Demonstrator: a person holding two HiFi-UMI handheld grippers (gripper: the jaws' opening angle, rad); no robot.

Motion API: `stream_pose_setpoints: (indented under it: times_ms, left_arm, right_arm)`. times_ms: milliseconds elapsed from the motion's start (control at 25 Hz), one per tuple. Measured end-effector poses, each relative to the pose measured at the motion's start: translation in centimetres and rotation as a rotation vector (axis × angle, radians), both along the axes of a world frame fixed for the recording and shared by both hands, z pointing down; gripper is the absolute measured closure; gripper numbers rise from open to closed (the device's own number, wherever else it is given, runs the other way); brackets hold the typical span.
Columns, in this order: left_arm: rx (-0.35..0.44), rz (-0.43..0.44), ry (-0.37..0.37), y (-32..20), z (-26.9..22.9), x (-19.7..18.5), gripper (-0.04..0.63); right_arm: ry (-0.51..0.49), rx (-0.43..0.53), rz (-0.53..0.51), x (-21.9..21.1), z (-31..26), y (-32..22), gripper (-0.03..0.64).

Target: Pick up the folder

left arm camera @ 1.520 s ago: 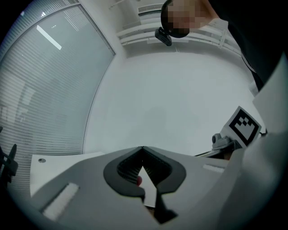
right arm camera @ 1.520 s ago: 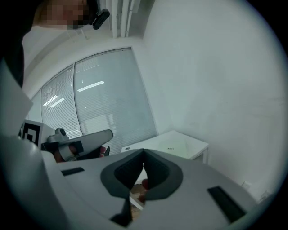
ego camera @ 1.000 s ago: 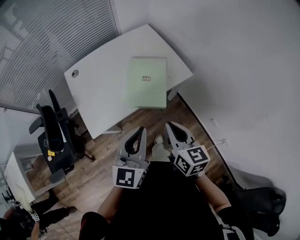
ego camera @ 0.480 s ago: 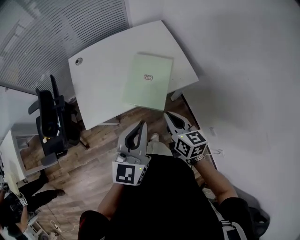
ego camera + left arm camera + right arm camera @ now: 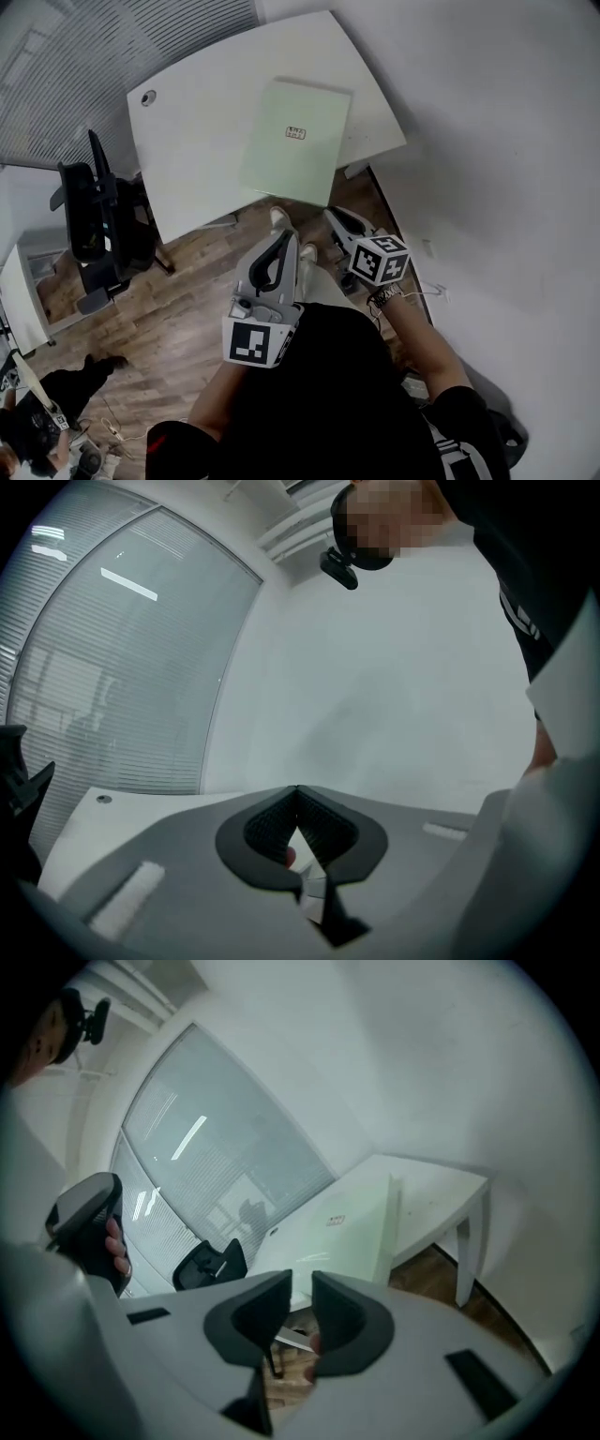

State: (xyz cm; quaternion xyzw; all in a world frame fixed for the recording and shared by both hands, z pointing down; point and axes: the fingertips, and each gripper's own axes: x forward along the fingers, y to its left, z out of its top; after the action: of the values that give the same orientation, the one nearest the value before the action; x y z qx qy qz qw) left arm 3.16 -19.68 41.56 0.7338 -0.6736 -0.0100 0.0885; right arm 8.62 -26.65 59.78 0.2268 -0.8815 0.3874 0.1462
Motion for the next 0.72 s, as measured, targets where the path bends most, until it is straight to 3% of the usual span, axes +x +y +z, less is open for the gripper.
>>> stream_pose_setpoints:
  times_ms: [80, 280, 720]
  left_arm:
    - [-0.028, 0.01, 0.015, -0.5, 0.7, 0.4, 0.591]
    - [-0.055, 0.019, 0.026, -1.6, 1.3, 1.0, 0.591]
    - [-0.084, 0.023, 0.036, -3.6, 3.5, 1.2, 0.591]
  right_arm:
    - [-0.017, -0.066, 0.023, 0.4, 1.7, -0.5, 0.497]
    - [-0.093, -0.231, 0.086, 1.1, 5.2, -1.9, 0.424]
    - [-0.231, -0.494, 0.102, -0.1, 11.3, -2.6, 0.326]
